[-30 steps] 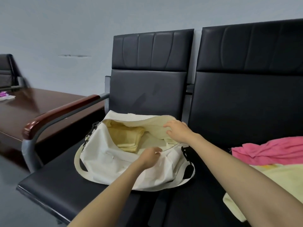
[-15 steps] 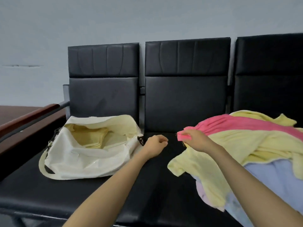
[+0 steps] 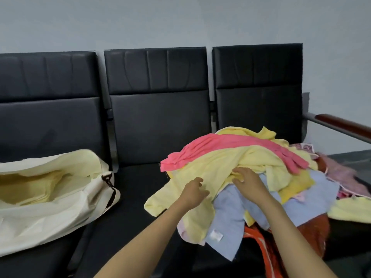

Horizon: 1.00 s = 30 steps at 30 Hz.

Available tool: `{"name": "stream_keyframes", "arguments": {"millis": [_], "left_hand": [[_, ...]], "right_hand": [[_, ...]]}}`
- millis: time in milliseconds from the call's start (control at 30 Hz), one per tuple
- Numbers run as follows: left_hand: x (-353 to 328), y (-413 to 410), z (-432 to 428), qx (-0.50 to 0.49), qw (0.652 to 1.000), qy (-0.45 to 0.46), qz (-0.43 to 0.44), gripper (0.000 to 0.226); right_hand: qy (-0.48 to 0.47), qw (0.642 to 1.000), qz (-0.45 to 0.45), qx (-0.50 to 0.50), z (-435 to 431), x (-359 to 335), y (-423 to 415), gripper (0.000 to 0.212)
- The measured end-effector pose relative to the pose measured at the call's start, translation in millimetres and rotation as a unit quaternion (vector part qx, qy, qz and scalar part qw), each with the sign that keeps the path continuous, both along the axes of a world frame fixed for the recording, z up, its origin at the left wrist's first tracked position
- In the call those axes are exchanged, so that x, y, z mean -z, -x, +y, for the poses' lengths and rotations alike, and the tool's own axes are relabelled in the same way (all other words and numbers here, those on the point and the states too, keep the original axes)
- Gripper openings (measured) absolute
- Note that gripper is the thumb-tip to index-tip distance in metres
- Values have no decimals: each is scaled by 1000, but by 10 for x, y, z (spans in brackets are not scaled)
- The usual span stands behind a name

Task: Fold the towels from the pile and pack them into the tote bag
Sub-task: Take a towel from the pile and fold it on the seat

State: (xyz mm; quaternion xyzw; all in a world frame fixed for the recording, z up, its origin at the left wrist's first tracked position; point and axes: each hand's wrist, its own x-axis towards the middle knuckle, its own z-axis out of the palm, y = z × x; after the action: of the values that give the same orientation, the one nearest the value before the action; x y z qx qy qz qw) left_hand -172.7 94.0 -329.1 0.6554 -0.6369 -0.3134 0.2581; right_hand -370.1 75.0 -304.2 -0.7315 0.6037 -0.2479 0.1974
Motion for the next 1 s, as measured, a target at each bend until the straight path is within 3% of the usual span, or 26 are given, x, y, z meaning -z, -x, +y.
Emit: {"name": "stream_keyframes", "arguments": {"millis": [100,200,267,333,400,533,600,733,800,933,1000], "left_hand": [[136,124,-135,-34,999,9,1,50],[264,143,-214,-48,996,69,-20,3],[344,138,-249,-57,994,96,5,17],[360,120,-229,-61,993,94,37,12],[371,91,-218,-61,995,71,41,23],[332,-14,-223,-76,990,119,12,15],[266,-81,-146,-72,984,156,39,9],[55,-311,153,-56,969,165,176,14],[-4,-491,342,-51,964,162,205,18],[-17,-985,710,-126,955,199,179,19],[-3,-1235,867,-176,952,200,153,19]], "right_hand": [[24,999,-20,8,-39,162,-12,41],[64,997,35,30,-95,240,-57,40],[95,992,70,49,-122,234,-110,37],[113,988,84,60,-142,219,-169,36],[125,986,87,74,-150,221,-227,36],[123,974,155,112,-131,206,-316,35],[122,973,155,119,-109,202,-368,35],[143,972,144,120,-68,181,-524,57],[140,974,147,101,-40,165,-624,69],[127,977,168,34,65,176,-849,46],[147,970,191,-2,118,231,-997,46]]}}
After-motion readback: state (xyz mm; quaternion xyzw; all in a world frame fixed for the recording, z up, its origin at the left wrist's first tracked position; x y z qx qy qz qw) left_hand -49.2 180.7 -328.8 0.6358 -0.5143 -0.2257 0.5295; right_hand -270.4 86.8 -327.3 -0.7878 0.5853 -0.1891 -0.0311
